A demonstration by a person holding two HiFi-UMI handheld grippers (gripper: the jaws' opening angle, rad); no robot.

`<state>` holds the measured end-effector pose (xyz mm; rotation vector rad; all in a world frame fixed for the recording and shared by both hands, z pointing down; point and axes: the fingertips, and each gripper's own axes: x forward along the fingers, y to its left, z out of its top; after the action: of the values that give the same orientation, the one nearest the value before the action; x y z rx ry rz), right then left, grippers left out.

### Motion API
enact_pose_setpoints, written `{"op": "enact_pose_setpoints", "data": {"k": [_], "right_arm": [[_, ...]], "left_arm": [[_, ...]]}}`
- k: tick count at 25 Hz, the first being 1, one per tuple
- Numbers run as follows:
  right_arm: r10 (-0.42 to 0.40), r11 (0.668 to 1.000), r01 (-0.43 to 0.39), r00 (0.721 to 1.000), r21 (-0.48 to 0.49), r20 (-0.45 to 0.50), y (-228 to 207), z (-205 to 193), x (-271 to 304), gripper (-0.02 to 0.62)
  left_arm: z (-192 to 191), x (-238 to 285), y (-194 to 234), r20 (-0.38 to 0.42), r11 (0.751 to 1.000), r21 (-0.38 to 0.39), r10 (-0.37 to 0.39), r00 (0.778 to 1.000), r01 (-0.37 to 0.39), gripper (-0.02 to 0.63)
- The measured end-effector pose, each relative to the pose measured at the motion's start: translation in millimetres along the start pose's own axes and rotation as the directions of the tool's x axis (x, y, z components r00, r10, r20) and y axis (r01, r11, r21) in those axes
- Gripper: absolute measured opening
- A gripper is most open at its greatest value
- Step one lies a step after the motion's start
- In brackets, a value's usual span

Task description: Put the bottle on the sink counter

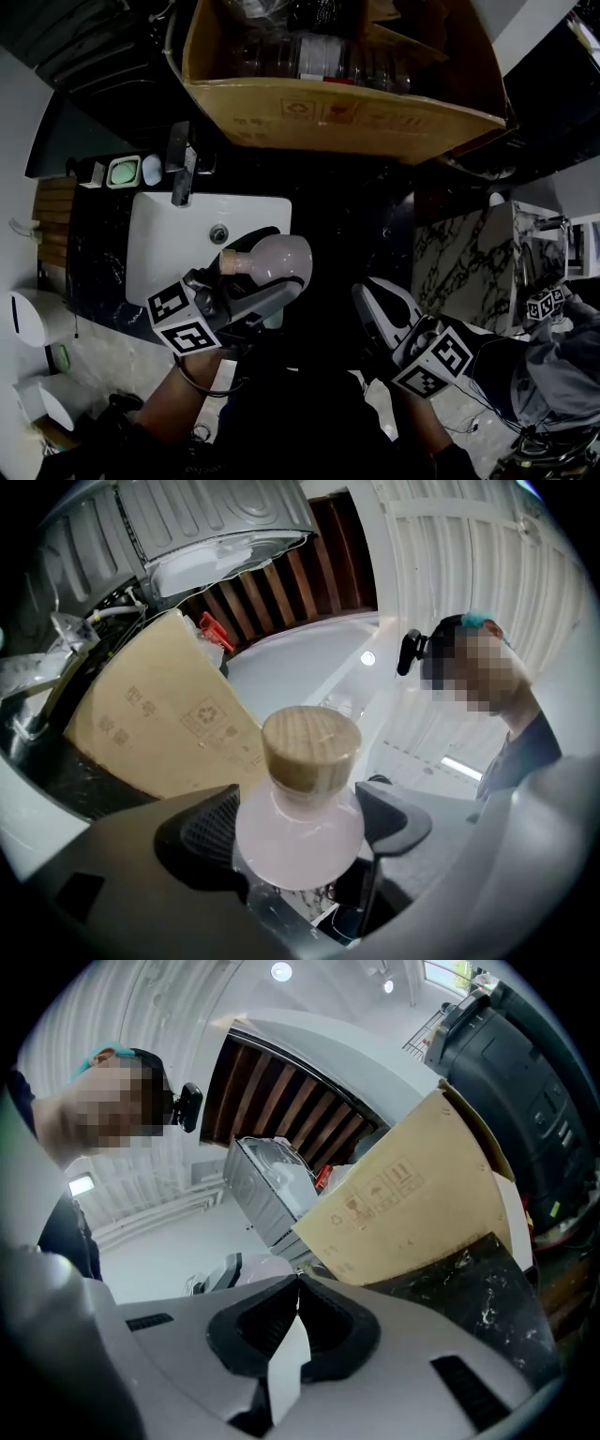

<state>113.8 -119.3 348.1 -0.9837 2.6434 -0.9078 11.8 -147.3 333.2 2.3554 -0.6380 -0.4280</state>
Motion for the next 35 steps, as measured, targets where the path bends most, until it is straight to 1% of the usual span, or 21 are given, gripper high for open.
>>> {"op": "enact_pose_setpoints", "data": {"k": [5, 8, 15, 20, 26, 28, 30, 35], "right_arm": [[-0.024, 1.0, 0.024, 1.0, 0.019, -0.006, -22.4, -0.1, 10.4, 0.026], [-0.044, 0.999, 0.044, 0.999, 0.016, -0.002, -32.7, -0.6, 13.7, 0.026], [-0.089, 0.995, 0.089, 0.996, 0.041, 0.01, -42.1, -3.9, 22.0, 0.026], [-0.118, 0.99, 0.115, 0.992, 0.086, 0.037, -45.5, -3.7, 35.6, 0.026], [-0.14, 0.988, 0.139, 0.99, 0.069, 0.008, -58.0, -17.7, 40.9, 0.026], [-0.141, 0.987, 0.14, 0.99, 0.082, 0.013, -58.7, -16.6, 44.6, 0.026], [-0.145, 0.985, 0.143, 0.989, 0.094, 0.017, -60.3, -16.3, 47.6, 0.026], [-0.161, 0.983, 0.162, 0.987, 0.087, -0.012, -70.3, -28.4, 44.9, 0.026]], "left_arm": [[-0.4, 21.4, 29.6, -0.051, 0.999, 0.039, 0.019, 0.999, -0.017, 0.387], [-3.3, 32.1, 44.7, -0.08, 0.999, 0.048, 0.02, 0.997, -0.016, 0.387], [-9.6, 53.0, 87.7, -0.155, 0.996, 0.084, 0.04, 0.987, -0.027, 0.387], [-14.4, 65.7, 115.1, -0.226, 0.991, 0.134, 0.056, 0.973, -0.025, 0.387], [-17.3, 80.3, 143.7, -0.279, 0.984, 0.175, 0.072, 0.958, -0.023, 0.387], [-19.2, 84.0, 153.2, -0.296, 0.982, 0.186, 0.084, 0.951, -0.029, 0.387], [-22.6, 87.2, 163.0, -0.316, 0.979, 0.199, 0.098, 0.944, -0.035, 0.387], [-33.6, 94.5, 185.7, -0.365, 0.97, 0.237, 0.137, 0.921, -0.051, 0.387]]}}
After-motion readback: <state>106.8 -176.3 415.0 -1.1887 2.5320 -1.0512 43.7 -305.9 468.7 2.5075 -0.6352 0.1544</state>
